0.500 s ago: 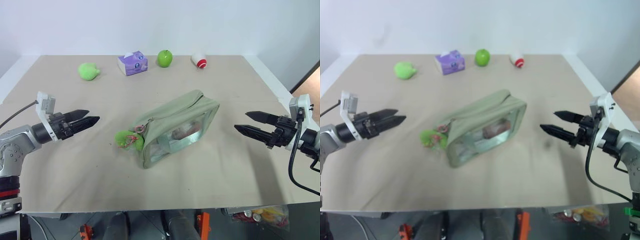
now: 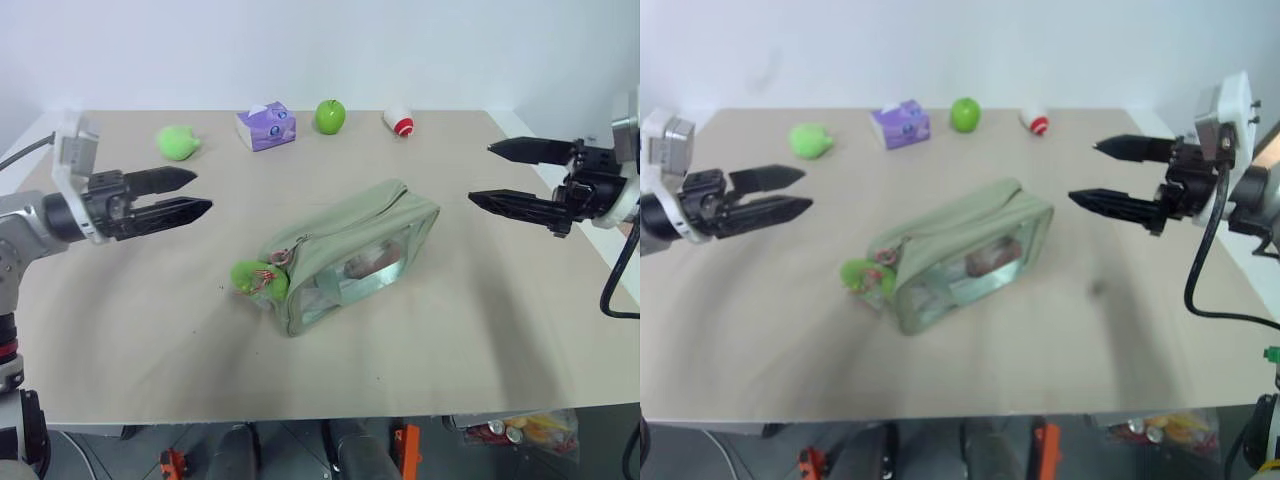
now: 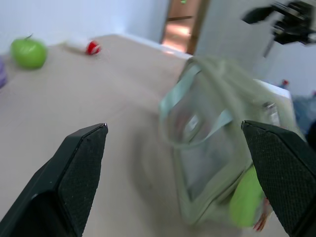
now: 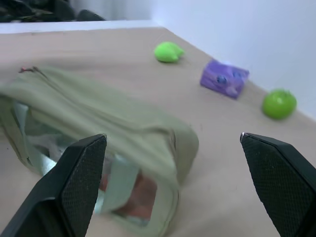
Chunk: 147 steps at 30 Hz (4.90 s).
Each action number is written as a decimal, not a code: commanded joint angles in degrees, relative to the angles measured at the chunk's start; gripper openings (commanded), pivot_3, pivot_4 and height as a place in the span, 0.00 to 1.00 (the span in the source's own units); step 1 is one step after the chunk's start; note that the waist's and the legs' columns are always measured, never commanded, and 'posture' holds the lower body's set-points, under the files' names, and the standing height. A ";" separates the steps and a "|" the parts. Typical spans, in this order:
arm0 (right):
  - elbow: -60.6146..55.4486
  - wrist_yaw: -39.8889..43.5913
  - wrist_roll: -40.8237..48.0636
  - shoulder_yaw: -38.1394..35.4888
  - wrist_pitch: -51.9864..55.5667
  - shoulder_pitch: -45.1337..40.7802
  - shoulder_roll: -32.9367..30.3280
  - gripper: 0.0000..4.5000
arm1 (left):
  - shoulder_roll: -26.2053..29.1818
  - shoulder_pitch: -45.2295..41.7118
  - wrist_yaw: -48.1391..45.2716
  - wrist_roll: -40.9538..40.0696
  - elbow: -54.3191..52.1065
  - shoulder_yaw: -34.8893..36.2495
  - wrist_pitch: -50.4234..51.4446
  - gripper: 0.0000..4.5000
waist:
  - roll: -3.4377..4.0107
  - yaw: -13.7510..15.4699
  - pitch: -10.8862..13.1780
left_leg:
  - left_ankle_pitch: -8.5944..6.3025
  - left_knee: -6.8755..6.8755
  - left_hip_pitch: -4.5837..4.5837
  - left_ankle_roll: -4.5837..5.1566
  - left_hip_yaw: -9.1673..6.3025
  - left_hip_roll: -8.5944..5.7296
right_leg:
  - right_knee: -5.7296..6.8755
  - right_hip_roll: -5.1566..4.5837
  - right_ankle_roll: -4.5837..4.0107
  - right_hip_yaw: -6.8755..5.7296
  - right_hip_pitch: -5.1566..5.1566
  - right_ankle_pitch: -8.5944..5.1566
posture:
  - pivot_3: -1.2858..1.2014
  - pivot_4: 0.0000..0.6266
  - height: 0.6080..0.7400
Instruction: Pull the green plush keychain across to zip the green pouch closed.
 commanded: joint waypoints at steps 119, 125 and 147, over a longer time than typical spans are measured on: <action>10.79 16.26 -11.51 14.48 3.55 -20.53 7.29 0.75 | 6.74 5.27 -3.96 2.51 3.32 -1.74 -2.46 1.00 | 0.10 0.21 0.07 | -0.08 0.28 -0.24 -0.01 -0.22 0.09 | 0.12 0.07 -0.13 -0.26 -0.10 -0.07 | 0.52 0.24 1.00; 13.16 16.24 -19.75 16.72 -7.97 -14.88 3.22 0.75 | 6.31 4.19 -4.12 3.24 5.10 -1.35 -2.23 1.00 | 0.17 0.17 0.11 | -0.08 0.28 -0.25 -0.01 -0.13 0.06 | 0.12 0.02 -0.11 -0.21 -0.14 -0.06 | 0.52 0.24 1.00; 19.84 10.53 -25.32 19.06 -12.36 -14.16 13.03 0.25 | 3.08 2.80 1.49 5.27 11.77 0.89 -3.73 1.00 | 0.22 0.13 0.14 | -0.07 0.29 -0.24 -0.01 -0.16 0.07 | 0.15 0.05 -0.06 -0.20 -0.11 -0.02 | 0.52 0.24 1.00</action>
